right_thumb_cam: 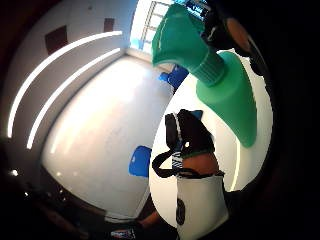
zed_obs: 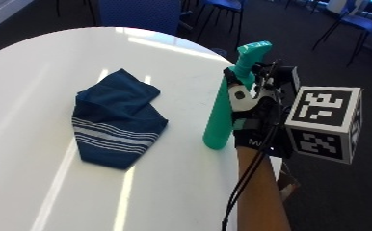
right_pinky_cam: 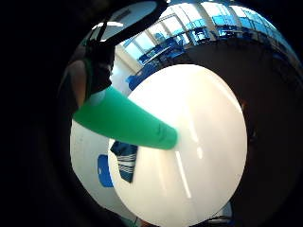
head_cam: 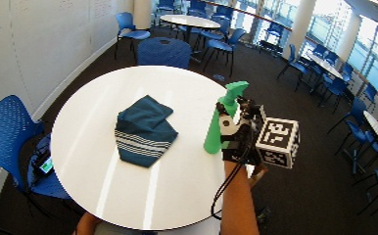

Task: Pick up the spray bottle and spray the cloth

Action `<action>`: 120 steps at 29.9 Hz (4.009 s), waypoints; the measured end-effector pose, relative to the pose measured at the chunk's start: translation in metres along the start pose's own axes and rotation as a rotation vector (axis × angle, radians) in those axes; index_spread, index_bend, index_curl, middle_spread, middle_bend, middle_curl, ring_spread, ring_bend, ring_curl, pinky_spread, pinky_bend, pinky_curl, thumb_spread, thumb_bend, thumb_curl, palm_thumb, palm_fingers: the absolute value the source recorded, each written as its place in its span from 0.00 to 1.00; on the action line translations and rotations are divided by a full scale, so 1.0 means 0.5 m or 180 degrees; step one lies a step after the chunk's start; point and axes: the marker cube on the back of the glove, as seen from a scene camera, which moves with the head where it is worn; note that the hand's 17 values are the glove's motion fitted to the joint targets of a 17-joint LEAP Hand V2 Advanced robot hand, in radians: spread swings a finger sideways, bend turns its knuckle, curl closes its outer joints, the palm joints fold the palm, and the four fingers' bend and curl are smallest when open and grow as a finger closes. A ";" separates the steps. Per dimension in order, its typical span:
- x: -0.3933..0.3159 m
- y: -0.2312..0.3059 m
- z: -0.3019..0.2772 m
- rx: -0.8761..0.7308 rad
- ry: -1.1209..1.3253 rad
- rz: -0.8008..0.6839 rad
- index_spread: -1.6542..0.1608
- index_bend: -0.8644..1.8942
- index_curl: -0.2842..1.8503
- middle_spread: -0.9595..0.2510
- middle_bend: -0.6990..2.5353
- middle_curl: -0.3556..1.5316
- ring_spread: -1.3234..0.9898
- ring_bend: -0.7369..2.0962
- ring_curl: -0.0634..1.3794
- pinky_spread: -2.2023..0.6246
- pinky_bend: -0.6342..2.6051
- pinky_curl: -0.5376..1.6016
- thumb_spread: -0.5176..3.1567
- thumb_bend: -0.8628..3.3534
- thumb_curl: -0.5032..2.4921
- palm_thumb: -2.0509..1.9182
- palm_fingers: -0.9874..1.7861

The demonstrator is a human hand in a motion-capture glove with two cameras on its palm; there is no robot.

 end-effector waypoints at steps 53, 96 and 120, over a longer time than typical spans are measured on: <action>-0.029 -0.107 0.051 0.0563 -0.1122 0.0074 0.75 0.40 0.35 0.66 0.34 0.45 0.49 0.43 0.35 0.71 0.31 0.43 0.26 0.20 0.38 0.75 0.85; 0.058 -0.128 0.050 -0.0360 -0.1550 0.0349 0.76 0.41 0.37 0.66 0.37 0.46 0.49 0.45 0.36 0.70 0.32 0.43 0.23 0.20 0.42 0.75 0.85; -0.065 -0.099 0.176 -0.3052 0.0138 0.0474 0.76 0.42 0.37 0.67 0.37 0.45 0.49 0.46 0.36 0.71 0.32 0.43 0.22 0.20 0.42 0.75 0.85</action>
